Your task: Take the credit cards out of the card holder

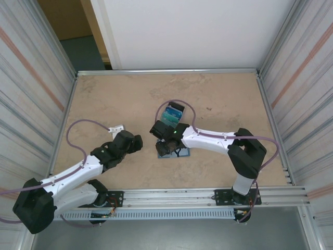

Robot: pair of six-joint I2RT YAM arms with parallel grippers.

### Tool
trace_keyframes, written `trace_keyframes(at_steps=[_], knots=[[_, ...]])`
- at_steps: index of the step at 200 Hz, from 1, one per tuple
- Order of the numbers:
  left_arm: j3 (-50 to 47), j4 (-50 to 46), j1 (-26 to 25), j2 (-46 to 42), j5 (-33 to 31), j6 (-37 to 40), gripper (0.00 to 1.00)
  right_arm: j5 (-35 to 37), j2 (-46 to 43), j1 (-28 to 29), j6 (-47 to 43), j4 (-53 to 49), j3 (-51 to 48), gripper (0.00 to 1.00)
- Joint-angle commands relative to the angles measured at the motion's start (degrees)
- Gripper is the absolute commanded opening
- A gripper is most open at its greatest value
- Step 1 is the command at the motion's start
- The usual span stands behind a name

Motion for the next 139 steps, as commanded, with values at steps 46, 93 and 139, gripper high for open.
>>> trace_keyframes(at_steps=[46, 93, 139], knots=[[0.1, 0.8, 0.4, 1.5, 0.5, -1.1, 0.99, -1.0, 5.6, 0.0, 2.5, 1.0, 1.6, 0.54], [0.2, 0.6, 0.6, 2.3, 0.9, -1.4, 0.99, -3.1, 7.5, -0.5, 2.3, 2.4, 2.2, 0.56], [0.3, 0.9, 0.6, 3.0, 1.2, -1.4, 0.99, -3.0, 8.2, -0.9, 2.5, 2.6, 1.7, 0.56]])
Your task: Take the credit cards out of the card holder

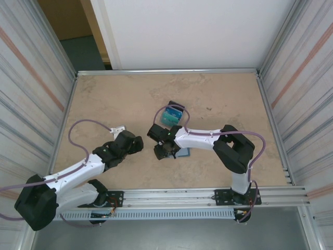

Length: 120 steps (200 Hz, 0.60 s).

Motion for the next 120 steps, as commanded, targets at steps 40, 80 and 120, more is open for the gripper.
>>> trace_keyframes(at_steps=[40, 80, 120], knots=[[0.4, 1.0, 0.5, 0.7, 0.3, -1.2, 0.99, 1.0, 2.0, -0.9, 2.0, 0.0, -0.1, 0.54], [0.3, 0.8, 0.5, 0.2, 0.3, -1.2, 0.99, 3.3, 3.4, -0.3, 2.3, -1.8, -0.2, 0.51], [0.6, 0.9, 0.5, 0.2, 0.4, -0.9, 0.99, 0.9, 1.5, -0.8, 3.6, 0.9, -2.7, 0.44]])
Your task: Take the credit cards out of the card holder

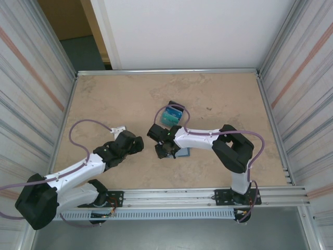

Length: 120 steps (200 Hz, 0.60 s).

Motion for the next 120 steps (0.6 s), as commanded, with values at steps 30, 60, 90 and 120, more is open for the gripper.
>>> trace_keyframes(at_steps=[30, 60, 90, 120], knots=[[1.0, 0.9, 0.5, -0.4, 0.7, 0.3, 0.99, -4.1, -1.7, -2.7, 3.2, 3.7, -5.1, 0.35], [1.9, 1.0, 0.5, -0.6, 1.2, 1.9, 0.99, -4.8, -3.6, -3.7, 3.3, 4.4, -5.8, 0.2], [3.1, 0.9, 0.3, -0.5, 1.7, 3.3, 0.99, -5.2, -5.9, -3.8, 2.7, 5.4, -6.7, 0.17], [4.3, 1.1, -1.4, 0.1, 0.3, 4.4, 0.99, -8.4, -8.6, -3.7, 1.6, 9.4, -9.6, 0.15]])
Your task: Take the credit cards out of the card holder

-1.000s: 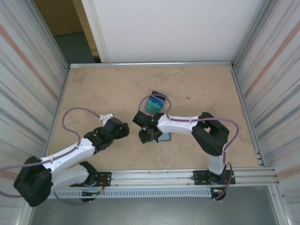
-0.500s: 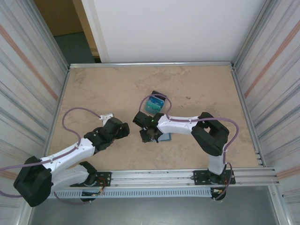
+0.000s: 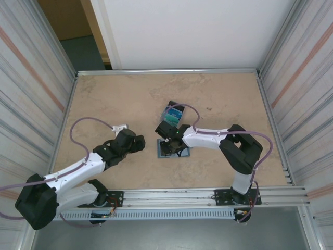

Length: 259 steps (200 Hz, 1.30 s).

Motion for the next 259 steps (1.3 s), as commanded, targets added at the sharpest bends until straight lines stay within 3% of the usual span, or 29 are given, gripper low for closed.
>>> trace_keyframes(at_steps=[1, 33, 70, 159, 259], knots=[[2.4, 1.0, -1.3, 0.1, -1.2, 2.1, 0.99, -3.3, -3.4, 0.0, -0.2, 2.8, -2.4, 0.14], [4.1, 0.9, -4.3, 2.7, -3.0, 2.2, 0.99, -6.2, -5.7, 0.3, -0.8, 5.6, -5.2, 0.14], [6.9, 0.8, -7.7, 8.3, -5.1, 1.7, 0.99, -3.8, -7.0, 0.7, -0.5, 4.4, -6.5, 0.18], [9.5, 0.7, -8.6, 13.5, -4.7, 1.0, 0.99, 5.2, -10.6, -0.2, 3.6, -0.1, -8.7, 0.26], [10.8, -0.4, -10.4, 17.7, -4.0, 3.1, 0.99, 5.2, -14.6, -5.4, 5.6, 0.5, -13.3, 0.35]])
